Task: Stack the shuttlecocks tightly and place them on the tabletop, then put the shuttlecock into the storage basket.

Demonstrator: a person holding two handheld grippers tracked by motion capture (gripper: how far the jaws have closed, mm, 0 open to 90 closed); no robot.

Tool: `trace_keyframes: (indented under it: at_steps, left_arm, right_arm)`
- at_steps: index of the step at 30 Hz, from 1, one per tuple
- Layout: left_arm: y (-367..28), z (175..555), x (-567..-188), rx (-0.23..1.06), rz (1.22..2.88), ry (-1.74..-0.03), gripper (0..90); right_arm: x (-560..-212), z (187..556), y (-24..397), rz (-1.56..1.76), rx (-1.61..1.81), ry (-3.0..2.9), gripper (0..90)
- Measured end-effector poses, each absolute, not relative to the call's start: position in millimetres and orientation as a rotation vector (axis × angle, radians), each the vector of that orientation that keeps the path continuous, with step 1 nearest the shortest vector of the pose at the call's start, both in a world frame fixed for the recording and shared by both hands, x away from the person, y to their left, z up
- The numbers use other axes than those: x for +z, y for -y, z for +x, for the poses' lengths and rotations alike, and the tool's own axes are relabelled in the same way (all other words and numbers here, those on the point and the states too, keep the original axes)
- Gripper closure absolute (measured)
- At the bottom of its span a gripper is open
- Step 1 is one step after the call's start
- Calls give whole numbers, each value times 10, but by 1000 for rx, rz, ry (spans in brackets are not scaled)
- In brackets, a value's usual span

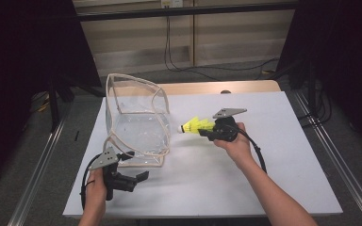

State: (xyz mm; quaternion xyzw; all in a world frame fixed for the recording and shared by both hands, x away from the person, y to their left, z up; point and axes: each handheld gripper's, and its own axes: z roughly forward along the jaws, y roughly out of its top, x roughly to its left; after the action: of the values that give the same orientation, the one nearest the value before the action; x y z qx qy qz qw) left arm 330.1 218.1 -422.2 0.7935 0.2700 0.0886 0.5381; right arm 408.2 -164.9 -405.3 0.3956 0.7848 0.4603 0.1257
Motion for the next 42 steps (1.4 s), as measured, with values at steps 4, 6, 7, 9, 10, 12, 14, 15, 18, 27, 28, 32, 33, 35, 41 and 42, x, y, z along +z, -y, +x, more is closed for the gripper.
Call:
trace_keyframes:
  at_steps: [4,6,7,9,10,12,14,15,18,27,28,32,33,35,41,42]
  left_arm:
    - [-2186,3305,-4222,202,1880,-644,29]
    - [-2190,3307,-4222,201,1883,-642,29]
    - [-2191,3306,-4221,203,1882,-644,29]
    - [-2196,3306,-4217,205,1881,-637,29]
    - [-2194,3303,-4216,207,1880,-642,29]
    - [-2197,3302,-4219,209,1874,-650,29]
    - [-2202,3304,-4223,200,1874,-647,29]
    - [-2201,3301,-4225,203,1871,-652,29]
    - [-2198,3300,-4230,199,1877,-650,29]
    - [-2212,3296,-4229,202,1874,-649,29]
    - [-2213,3295,-4229,202,1876,-649,29]
    - [-2214,3297,-4234,201,1871,-655,29]
    - [-2212,3299,-4236,198,1873,-651,29]
    - [-2210,3299,-4236,199,1876,-648,29]
    - [-2216,3295,-4230,206,1870,-652,29]
    - [-2212,3295,-4230,203,1867,-653,29]
  right_arm:
    - [-3962,4082,1665,1152,1350,-2268,797]
    - [-3914,4087,1671,1149,1350,-2267,797]
    - [-3901,4088,1671,1149,1353,-2262,797]
    - [-3866,4090,1668,1144,1342,-2264,797]
    - [-3845,4086,1665,1148,1352,-2256,797]
    - [-3810,4082,1661,1139,1340,-2261,797]
    - [-3774,4079,1668,1139,1359,-2257,797]
    - [-3749,4075,1674,1139,1352,-2255,797]
    - [-3656,4078,1688,1137,1351,-2243,797]
    - [-3475,4085,1653,1125,1360,-2226,797]
    - [-3456,4089,1647,1128,1368,-2223,797]
    - [-3383,4096,1629,1122,1371,-2217,797]
    - [-3369,4098,1629,1122,1373,-2216,797]
    - [-3329,4103,1619,1125,1376,-2212,797]
    - [-3243,4101,1597,1121,1378,-2209,797]
    - [-3227,4101,1596,1123,1378,-2209,797]
